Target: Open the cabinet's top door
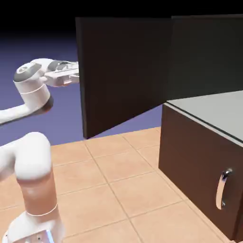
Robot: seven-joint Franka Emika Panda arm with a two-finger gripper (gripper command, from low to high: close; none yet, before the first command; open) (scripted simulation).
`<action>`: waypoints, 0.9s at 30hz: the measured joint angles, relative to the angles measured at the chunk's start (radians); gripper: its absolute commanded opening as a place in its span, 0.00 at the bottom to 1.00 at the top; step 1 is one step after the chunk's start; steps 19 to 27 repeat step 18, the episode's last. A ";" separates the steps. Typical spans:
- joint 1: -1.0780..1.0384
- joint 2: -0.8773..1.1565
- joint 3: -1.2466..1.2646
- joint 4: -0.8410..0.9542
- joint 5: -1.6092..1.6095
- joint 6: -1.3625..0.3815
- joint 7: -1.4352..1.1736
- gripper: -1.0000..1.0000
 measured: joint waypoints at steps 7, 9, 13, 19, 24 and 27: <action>-0.158 0.056 0.179 0.253 0.132 -0.263 -0.008 0.00; -0.210 0.067 0.213 0.326 0.156 -0.327 -0.014 0.00; -0.317 0.085 0.267 0.471 0.191 -0.448 -0.028 0.00; -0.453 0.100 0.316 0.652 0.218 -0.589 -0.052 0.00; -0.453 0.100 0.316 0.652 0.218 -0.589 -0.052 0.00; -0.453 0.100 0.316 0.652 0.218 -0.589 -0.052 0.00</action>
